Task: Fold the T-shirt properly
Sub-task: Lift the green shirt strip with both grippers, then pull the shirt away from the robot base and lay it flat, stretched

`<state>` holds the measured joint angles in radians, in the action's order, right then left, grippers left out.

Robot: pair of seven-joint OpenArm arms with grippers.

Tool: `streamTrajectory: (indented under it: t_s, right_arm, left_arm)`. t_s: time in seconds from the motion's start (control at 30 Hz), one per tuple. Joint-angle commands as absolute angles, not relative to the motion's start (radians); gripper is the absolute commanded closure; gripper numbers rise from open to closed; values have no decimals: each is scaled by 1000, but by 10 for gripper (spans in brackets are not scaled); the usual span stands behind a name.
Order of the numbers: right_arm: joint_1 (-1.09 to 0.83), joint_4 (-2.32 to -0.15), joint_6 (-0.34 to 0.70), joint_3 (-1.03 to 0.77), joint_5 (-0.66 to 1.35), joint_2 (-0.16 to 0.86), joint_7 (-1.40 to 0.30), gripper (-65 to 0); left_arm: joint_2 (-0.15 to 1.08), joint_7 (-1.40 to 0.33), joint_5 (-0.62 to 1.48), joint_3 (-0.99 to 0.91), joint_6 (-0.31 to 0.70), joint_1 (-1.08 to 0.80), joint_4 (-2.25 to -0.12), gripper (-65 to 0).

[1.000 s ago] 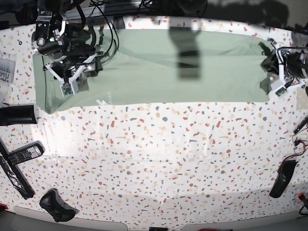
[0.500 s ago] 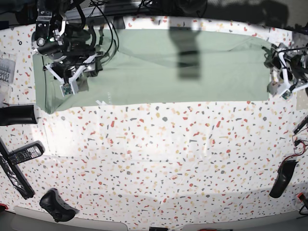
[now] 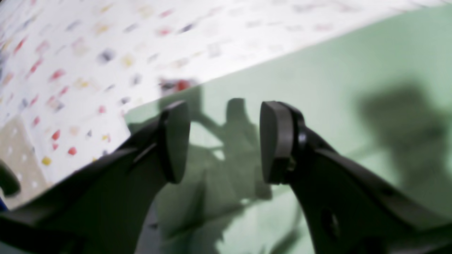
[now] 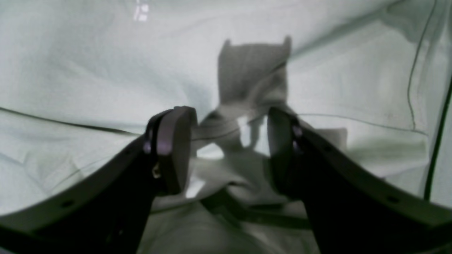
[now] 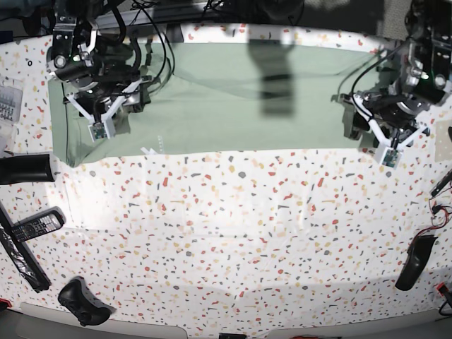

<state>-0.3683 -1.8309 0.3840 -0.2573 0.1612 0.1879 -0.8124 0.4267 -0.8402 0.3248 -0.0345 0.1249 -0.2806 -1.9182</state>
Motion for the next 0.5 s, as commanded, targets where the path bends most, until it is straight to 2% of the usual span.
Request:
streamTrajectory:
  t_s: [0.0,0.17,0.47]
  right_arm:
    - [-363,-1845,377,-261,185,196,-801,-338]
    - [-363,-1845,377,-261,225,195,-800,-338]
    - [-363,-1843,377,-261,269,186,-788,-338]
  left_arm:
    - [418,-806,316,-41,122,-281,-1909,-287]
    - [347,-791,257,-41,122,-277,-1729,-287]
    - [343,-760,171,-41,167,-199,-1330,-287]
